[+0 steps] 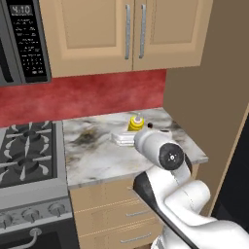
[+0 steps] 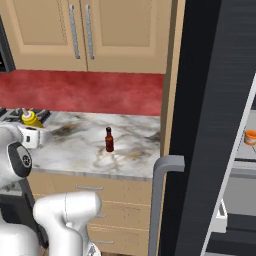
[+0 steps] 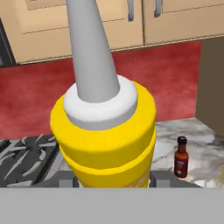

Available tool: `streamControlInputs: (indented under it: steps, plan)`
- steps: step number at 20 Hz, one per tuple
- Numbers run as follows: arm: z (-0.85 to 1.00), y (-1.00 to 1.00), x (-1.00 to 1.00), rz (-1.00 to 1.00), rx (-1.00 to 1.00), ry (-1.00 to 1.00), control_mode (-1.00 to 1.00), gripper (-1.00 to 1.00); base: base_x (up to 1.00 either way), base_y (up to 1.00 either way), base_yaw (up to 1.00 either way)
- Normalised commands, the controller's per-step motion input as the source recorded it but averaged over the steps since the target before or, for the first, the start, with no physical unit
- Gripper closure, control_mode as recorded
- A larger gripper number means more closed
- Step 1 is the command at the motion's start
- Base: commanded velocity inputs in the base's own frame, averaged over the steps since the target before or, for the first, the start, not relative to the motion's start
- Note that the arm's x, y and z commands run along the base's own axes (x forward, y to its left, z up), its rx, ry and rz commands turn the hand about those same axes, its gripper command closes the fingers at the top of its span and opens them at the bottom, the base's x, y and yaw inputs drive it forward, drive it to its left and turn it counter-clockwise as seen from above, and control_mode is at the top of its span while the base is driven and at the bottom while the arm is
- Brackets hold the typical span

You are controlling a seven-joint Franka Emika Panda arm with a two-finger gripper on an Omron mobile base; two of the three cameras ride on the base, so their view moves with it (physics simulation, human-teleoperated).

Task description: Place the condiment bottle and mustard from the counter to the top shelf of the fridge. If the existing items in the fridge are on the top shelf, move them to other shelves.

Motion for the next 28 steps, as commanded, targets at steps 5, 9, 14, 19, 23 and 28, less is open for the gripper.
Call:
streamControlInputs:
  steps: [5,9,14,19,23,28]
  plan:
    - [0.95,-0.01,-0.98,0.05,0.00,0.25,-1.00,1.00,0.00,0.00,0.00]
    - [0.68,-0.15,-0.78,0.05,0.01,0.39,-1.00,1.00,0.00,0.00,0.00]
    - [0.08,-0.21,-0.50,-0.04,0.04,0.16,-1.00,1.00,0.00,0.00,0.00]
    - [0.00,0.00,-0.01,-0.01,0.00,0.00,-1.00,1.00,0.00,0.00,0.00]
    - [0.00,0.00,-0.29,0.00,0.00,0.00,1.00,1.00,-0.46,0.00,0.00]
    - [0.00,0.00,0.00,0.00,0.00,0.00,1.00,1.00,-1.00,0.00,0.00]
